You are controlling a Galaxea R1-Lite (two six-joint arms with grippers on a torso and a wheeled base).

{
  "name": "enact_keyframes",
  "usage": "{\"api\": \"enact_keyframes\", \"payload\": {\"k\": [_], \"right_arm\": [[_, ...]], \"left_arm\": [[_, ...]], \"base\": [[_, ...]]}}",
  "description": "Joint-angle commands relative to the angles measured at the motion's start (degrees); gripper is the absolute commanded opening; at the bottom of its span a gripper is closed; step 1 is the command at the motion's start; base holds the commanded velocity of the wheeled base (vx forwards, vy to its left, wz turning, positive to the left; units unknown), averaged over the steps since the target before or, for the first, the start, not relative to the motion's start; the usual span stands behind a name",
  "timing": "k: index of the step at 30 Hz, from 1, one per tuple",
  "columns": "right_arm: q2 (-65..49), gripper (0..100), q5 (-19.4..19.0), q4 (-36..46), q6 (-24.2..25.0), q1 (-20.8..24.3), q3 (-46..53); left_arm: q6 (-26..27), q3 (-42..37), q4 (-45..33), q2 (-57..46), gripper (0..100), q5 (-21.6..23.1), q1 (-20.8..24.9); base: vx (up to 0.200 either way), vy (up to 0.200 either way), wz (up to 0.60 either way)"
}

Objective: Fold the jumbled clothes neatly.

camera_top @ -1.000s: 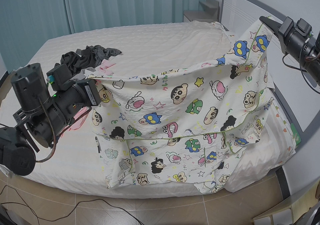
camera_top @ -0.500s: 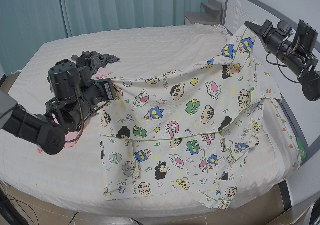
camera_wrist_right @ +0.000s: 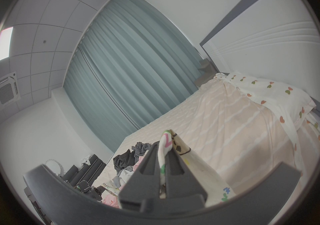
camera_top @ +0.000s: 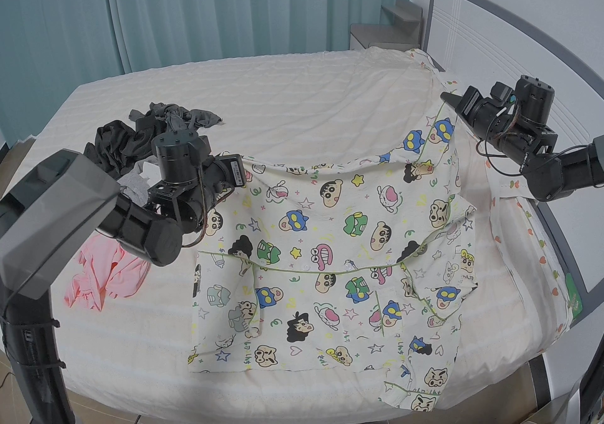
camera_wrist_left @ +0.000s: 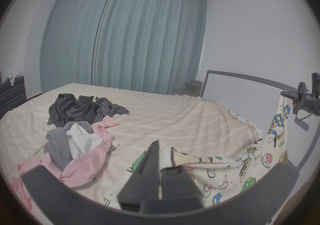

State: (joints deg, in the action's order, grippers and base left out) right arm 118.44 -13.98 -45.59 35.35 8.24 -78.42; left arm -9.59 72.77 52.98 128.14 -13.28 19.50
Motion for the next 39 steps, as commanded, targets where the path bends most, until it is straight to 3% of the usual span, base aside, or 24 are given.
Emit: {"api": "enact_keyframes", "payload": {"k": [1, 11, 16, 17, 19, 24, 27, 29, 31, 35, 39], "right_arm": [[8.3, 0, 0.2, 0.2, 0.1, -0.1, -4.2], [17.8, 0, 0.8, 1.5, 0.1, -0.4, -12.8], [21.1, 0, 1.1, 4.5, 0.2, -0.4, -17.6], [21.9, 100, 1.0, 4.9, 0.2, -0.4, -18.7], [22.2, 100, 0.3, 5.7, 0.2, -0.6, -19.0], [21.7, 100, -0.3, 5.7, 0.9, -1.1, -18.6], [21.1, 100, 5.4, 4.6, 2.4, -1.8, -19.1], [19.7, 100, 9.9, 3.1, 6.4, -2.2, -19.1], [18.1, 100, 12.0, 2.5, 10.2, -2.3, -18.2], [11.4, 100, 13.5, 2.1, 12.7, -3.5, -7.3], [2.1, 100, 11.1, -0.1, 15.1, -3.4, 7.6]], "left_arm": [[0.0, 7.8, -2.4, 9.8, 0, -1.4, -1.2], [-0.2, 23.4, -9.4, 21.3, 0, -1.8, -3.9], [-7.1, 32.7, -15.5, 24.8, 0, -1.8, -3.7], [-8.5, 36.4, -20.3, 25.8, 100, -1.8, -3.7], [-9.7, 41.7, -24.0, 27.6, 100, -1.8, -3.8], [-10.4, 41.8, -30.0, 31.6, 100, -5.4, -3.9], [-10.4, 41.8, -29.4, 32.7, 100, -8.9, -4.2], [-10.4, 41.8, -28.2, 32.9, 100, -12.2, -4.9], [-10.4, 41.8, -26.8, 33.1, 100, -14.4, -5.6], [-9.7, 41.8, -24.2, 32.5, 100, -18.4, -7.6], [-9.6, 41.8, -24.8, 29.3, 100, -18.5, -9.0]], "base": [[0.000, 0.000, 0.00], [0.000, 0.000, 0.00], [0.000, 0.000, 0.00], [0.000, 0.000, 0.00], [0.000, 0.000, 0.00], [0.000, 0.000, 0.00], [0.000, 0.000, 0.00], [0.000, 0.000, 0.00], [0.000, 0.000, 0.00], [0.000, 0.000, 0.00], [0.000, 0.000, 0.00]]}}
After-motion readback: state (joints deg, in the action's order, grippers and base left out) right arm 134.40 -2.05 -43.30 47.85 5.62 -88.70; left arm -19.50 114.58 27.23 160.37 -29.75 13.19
